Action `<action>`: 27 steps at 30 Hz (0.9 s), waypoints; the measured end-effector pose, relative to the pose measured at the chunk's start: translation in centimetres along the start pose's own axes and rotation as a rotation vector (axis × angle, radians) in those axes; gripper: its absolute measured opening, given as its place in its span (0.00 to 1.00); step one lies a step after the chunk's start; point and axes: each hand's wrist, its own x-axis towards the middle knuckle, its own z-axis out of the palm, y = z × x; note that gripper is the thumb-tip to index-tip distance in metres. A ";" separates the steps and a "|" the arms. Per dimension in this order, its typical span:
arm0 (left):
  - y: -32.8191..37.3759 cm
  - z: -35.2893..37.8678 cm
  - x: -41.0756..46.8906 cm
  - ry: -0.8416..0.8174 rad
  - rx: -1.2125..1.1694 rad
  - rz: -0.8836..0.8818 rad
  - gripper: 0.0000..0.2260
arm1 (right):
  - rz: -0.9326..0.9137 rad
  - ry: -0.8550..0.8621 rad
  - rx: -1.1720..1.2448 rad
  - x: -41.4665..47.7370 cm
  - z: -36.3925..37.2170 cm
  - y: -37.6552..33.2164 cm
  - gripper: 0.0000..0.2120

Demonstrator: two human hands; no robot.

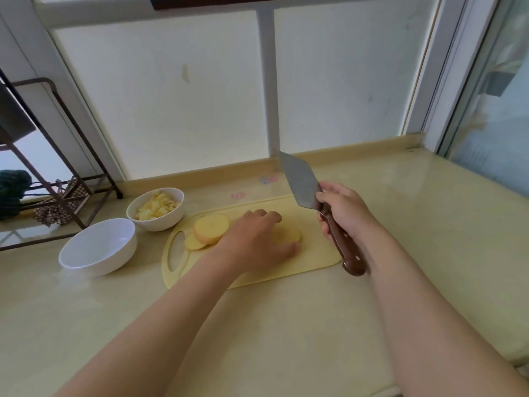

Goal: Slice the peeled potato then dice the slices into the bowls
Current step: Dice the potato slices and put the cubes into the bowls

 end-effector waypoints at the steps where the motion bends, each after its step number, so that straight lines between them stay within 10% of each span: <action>1: -0.3 -0.1 -0.2 -0.004 -0.029 0.022 0.30 | 0.002 -0.005 0.000 0.0 0.1 0.0 0.11; 15: -1.5 1.1 -0.8 0.076 -0.202 0.274 0.18 | 0.039 0.048 0.000 -0.1 0.0 -0.4 0.10; 27: -2.2 1.9 -0.5 0.123 -0.251 0.421 0.12 | -0.051 -0.006 -0.876 -3.2 -2.1 -3.9 0.30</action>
